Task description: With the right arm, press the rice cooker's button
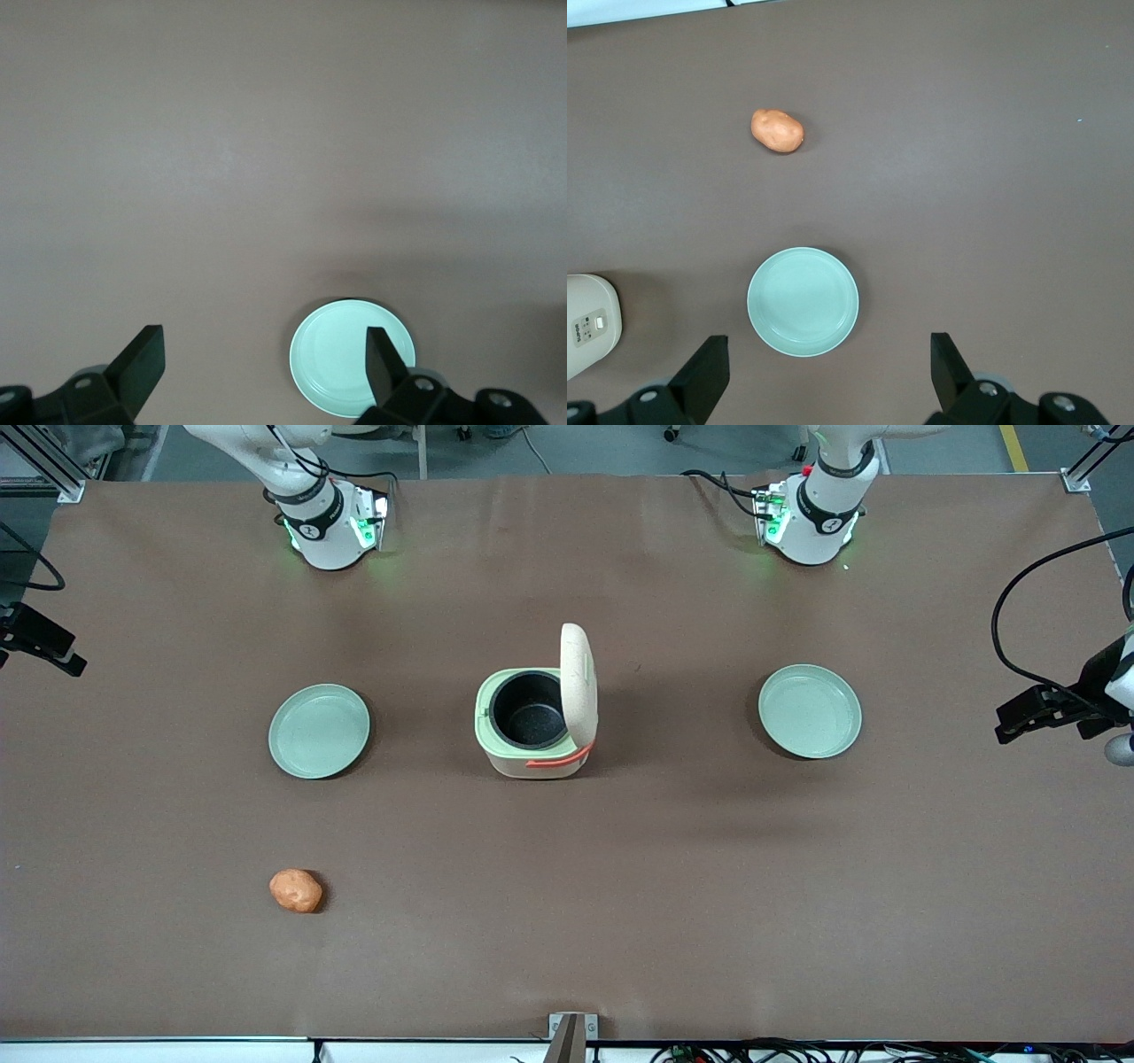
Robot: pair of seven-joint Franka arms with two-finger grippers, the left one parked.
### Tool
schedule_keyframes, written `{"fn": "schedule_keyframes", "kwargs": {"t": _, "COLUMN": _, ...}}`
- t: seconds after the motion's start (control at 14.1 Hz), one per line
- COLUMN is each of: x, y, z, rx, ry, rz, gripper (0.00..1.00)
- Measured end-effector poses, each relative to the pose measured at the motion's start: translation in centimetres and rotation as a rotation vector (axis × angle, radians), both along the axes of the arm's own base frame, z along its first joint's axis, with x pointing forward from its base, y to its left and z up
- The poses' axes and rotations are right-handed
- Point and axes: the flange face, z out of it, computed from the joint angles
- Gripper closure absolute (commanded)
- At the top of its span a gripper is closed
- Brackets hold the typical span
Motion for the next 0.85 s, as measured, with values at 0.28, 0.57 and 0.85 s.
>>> {"fn": "schedule_keyframes", "kwargs": {"t": 0.28, "x": -0.05, "y": -0.13, "z": -0.08, "rx": -0.006, "ry": 0.002, "rz": 0.021, "gripper": 0.0}}
{"fn": "schedule_keyframes", "kwargs": {"t": 0.57, "x": -0.11, "y": -0.33, "z": -0.08, "rx": -0.008, "ry": 0.005, "rz": 0.032, "gripper": 0.0}}
{"fn": "schedule_keyframes", "kwargs": {"t": 0.85, "x": -0.14, "y": -0.32, "z": -0.11, "rx": -0.008, "ry": 0.008, "rz": 0.034, "gripper": 0.0}}
